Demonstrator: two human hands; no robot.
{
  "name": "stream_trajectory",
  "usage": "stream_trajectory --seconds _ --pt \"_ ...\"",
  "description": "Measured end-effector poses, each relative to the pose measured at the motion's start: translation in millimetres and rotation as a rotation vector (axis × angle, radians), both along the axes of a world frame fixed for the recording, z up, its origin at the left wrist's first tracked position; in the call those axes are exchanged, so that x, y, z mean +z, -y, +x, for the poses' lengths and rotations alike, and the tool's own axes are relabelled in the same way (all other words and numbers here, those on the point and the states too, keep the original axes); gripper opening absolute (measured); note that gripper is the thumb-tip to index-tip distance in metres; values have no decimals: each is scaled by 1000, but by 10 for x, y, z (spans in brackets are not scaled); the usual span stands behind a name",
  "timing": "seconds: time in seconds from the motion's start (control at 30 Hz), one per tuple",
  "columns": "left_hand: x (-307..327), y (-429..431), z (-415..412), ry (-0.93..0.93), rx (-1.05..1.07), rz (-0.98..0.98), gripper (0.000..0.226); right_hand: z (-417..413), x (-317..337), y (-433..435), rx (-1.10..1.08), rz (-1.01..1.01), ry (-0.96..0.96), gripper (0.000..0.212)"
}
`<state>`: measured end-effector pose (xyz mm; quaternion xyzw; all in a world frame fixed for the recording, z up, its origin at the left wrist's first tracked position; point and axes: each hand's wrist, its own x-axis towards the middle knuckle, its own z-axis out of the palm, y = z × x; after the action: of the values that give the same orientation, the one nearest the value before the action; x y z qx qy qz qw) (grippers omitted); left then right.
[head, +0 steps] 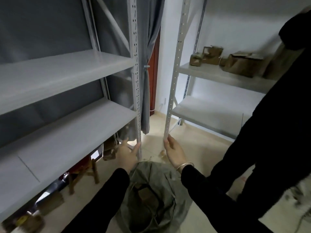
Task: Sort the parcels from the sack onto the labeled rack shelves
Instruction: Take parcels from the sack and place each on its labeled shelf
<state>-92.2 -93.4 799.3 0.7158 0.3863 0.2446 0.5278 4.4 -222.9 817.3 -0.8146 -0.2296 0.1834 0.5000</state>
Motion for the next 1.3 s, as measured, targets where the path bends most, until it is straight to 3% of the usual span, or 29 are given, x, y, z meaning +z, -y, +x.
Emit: stream_trajectory --seconds 0.13,0.27,0.37,0.6,0.73,0.87,1.0,1.2,1.23,1.3 --pt "-401 -117 365 -118 -142 -25 41 402 -394 -181 15 -73 -66 60" --pt "-935 -317 634 -139 -249 -192 64 704 -913 -372 14 -48 -183 53" --pt "-1710 -450 893 -216 -316 -203 48 899 -1679 -521 -18 -41 -221 53" --pt "-4893 -737 1199 -469 -436 -77 64 1225 -4891 -665 10 -194 -242 48" --pt "-6749 -839 1241 -698 -500 249 98 1265 -6826 -622 21 -223 -342 58" --pt "-7969 -1017 1517 -716 -506 377 112 1473 -8062 -642 85 -273 -371 67" --pt "-8533 -1112 1780 -738 -391 431 113 1624 -8653 -682 111 -203 -397 62" --pt "-8711 -1295 1826 -912 -337 453 113 1522 -8955 -777 131 -242 -400 66" --pt "-8708 -1290 1820 -921 -335 412 112 1507 -8984 -817 135 -257 -390 64" --pt "-8621 -1265 1797 -781 -302 77 106 1475 -8967 -886 159 -295 -391 55"
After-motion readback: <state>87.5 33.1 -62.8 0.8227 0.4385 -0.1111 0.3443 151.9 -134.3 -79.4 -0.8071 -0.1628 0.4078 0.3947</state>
